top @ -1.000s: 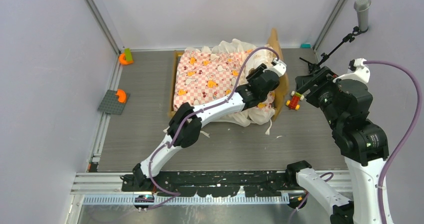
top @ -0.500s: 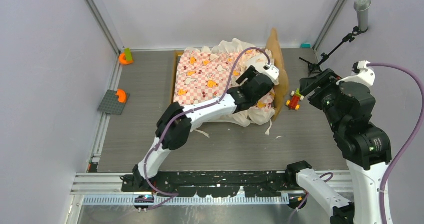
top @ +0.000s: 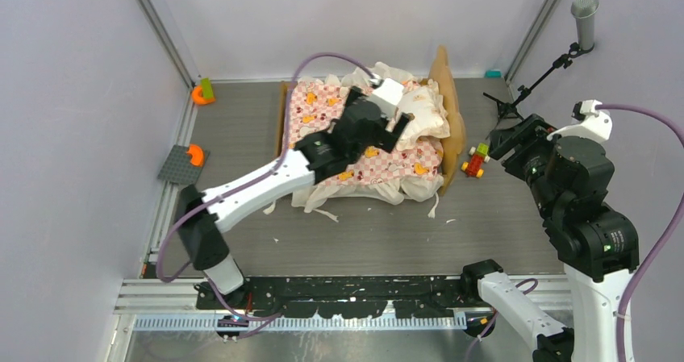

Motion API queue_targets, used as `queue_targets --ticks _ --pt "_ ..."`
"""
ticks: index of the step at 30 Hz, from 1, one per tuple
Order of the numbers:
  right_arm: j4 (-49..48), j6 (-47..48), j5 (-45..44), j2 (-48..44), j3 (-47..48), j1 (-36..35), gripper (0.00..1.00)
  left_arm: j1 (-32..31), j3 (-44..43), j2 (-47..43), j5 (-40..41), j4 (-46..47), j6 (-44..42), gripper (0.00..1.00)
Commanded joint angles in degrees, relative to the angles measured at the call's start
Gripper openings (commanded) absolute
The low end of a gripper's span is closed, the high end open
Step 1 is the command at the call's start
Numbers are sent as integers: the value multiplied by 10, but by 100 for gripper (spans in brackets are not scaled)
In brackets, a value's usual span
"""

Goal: Set up the pet bed
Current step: Place the pillow on the mattress.

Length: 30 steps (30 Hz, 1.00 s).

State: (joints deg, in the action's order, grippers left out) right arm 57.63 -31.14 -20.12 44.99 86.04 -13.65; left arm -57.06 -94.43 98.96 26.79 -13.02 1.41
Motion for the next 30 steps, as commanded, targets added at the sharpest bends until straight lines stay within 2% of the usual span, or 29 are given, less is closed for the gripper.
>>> queue_targets --ticks 1,4,8,14,15,18,22,27,30 --pt "-14 46 34 0 9 -1 66 81 103 -127 -31 -53 77 96" --pt "-40 55 46 -13 -15 -1 66 134 188 -204 -59 -32 83 96" --pt "-70 43 77 -27 -53 -1 65 202 267 -238 -102 5 124 92" --pt "-86 27 101 -26 -82 -1 64 227 341 -215 -114 54 172 72" --pt "-84 27 101 -26 -82 -1 64 227 351 -211 -108 56 177 66" --pt "-81 27 100 -27 -79 -1 64 227 373 -209 -65 37 189 44" --pt "-81 23 97 -32 -78 -1 64 227 388 -215 1 8 193 31" --pt "-81 15 99 -35 -74 -1 63 227 383 -216 36 -17 187 26" --pt "-81 12 99 -39 -69 -1 63 227 374 -229 26 -26 185 28"
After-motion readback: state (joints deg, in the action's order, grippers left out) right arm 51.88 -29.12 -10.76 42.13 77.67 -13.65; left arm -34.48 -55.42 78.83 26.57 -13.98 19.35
